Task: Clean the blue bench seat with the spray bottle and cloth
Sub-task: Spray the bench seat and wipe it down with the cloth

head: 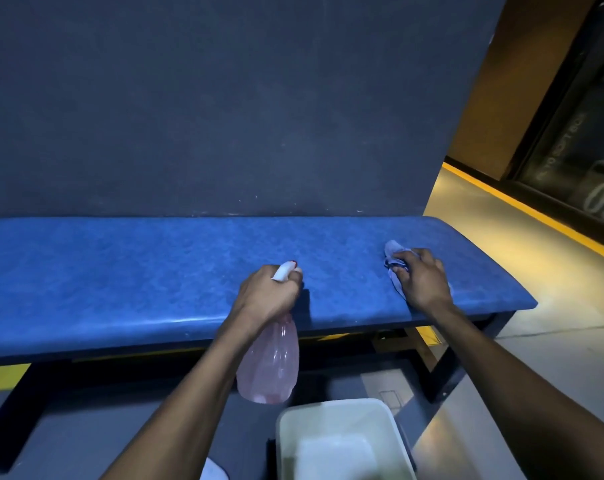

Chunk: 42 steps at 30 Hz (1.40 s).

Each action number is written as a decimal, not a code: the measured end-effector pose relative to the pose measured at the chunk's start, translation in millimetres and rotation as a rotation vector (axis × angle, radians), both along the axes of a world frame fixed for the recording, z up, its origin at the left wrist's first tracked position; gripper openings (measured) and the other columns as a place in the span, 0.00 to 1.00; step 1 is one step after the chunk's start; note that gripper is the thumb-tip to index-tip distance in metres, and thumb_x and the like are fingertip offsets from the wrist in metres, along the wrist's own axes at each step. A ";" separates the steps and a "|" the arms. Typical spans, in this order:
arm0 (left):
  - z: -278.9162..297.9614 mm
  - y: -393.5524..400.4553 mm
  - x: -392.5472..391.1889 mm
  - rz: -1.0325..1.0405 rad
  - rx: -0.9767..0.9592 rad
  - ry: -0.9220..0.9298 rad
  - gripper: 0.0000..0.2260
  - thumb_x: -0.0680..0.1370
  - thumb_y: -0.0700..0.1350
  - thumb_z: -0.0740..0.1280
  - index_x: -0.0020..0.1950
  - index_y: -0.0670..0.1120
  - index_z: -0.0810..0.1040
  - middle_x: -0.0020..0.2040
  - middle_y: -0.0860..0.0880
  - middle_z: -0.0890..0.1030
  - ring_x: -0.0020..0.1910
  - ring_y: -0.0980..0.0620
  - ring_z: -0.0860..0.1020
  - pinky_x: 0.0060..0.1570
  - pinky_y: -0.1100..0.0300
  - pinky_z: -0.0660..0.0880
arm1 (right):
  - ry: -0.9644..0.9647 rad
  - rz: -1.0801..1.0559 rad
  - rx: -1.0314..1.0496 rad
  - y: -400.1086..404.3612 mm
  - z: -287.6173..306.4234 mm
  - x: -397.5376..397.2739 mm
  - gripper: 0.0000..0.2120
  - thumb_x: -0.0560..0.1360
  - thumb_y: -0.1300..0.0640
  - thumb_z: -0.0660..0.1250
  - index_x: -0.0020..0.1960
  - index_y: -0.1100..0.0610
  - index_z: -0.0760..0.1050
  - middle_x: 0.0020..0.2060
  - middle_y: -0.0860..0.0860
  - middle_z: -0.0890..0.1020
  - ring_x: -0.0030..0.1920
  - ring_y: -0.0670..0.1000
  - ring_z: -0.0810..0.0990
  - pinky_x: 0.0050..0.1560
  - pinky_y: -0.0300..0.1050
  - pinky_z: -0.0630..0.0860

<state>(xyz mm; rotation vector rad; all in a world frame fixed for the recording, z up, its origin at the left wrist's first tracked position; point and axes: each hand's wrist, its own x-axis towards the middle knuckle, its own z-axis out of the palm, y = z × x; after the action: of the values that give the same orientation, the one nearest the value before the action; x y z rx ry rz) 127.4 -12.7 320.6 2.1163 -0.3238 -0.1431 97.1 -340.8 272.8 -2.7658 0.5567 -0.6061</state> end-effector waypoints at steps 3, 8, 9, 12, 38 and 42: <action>2.0 8.1 -9.2 0.027 -0.105 0.027 0.10 0.74 0.59 0.61 0.48 0.61 0.80 0.36 0.48 0.85 0.46 0.40 0.84 0.49 0.42 0.83 | 0.001 0.001 0.000 -1.4 -1.8 0.7 0.15 0.82 0.52 0.63 0.67 0.51 0.77 0.68 0.58 0.72 0.65 0.66 0.69 0.63 0.51 0.70; -4.9 37.8 -40.1 0.066 -0.016 -0.277 0.14 0.79 0.56 0.65 0.44 0.47 0.81 0.37 0.48 0.80 0.42 0.47 0.80 0.45 0.50 0.77 | 0.004 0.014 0.000 -4.5 -5.1 3.1 0.14 0.81 0.51 0.64 0.66 0.52 0.77 0.67 0.58 0.72 0.64 0.67 0.70 0.65 0.52 0.68; -9.2 44.2 -47.6 0.055 -0.007 -0.345 0.12 0.80 0.56 0.66 0.46 0.50 0.82 0.40 0.51 0.79 0.44 0.51 0.80 0.46 0.53 0.74 | 0.011 0.013 -0.008 -6.6 -4.7 4.0 0.14 0.81 0.51 0.64 0.65 0.52 0.77 0.66 0.59 0.73 0.64 0.67 0.71 0.65 0.52 0.67; -31.2 69.8 -72.6 0.085 -0.028 -0.416 0.06 0.80 0.56 0.70 0.56 0.61 0.85 0.45 0.55 0.76 0.45 0.59 0.79 0.46 0.61 0.72 | 0.050 0.002 -0.023 -7.0 -3.4 7.5 0.17 0.80 0.48 0.61 0.64 0.52 0.77 0.64 0.61 0.74 0.63 0.68 0.73 0.65 0.53 0.65; -345.2 63.1 -86.1 0.394 -0.503 0.294 0.09 0.76 0.50 0.77 0.55 0.60 0.88 0.51 0.54 0.89 0.55 0.53 0.86 0.58 0.55 0.80 | -0.011 0.122 -0.156 65.7 -2.3 17.5 0.15 0.83 0.54 0.60 0.68 0.53 0.75 0.69 0.58 0.71 0.65 0.67 0.68 0.64 0.52 0.67; -353.0 60.6 -91.6 0.327 -0.482 0.291 0.10 0.77 0.52 0.76 0.57 0.62 0.87 0.54 0.45 0.85 0.58 0.39 0.82 0.55 0.59 0.74 | -0.018 0.115 -0.150 65.0 -3.9 19.2 0.14 0.83 0.52 0.60 0.67 0.51 0.75 0.68 0.57 0.71 0.66 0.65 0.68 0.61 0.53 0.70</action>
<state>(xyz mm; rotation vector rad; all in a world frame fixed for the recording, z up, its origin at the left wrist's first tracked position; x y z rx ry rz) 35.8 47.9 -32.4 1.6148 0.1523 -0.1595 116.3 -275.7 268.9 -2.9047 0.3590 -0.6714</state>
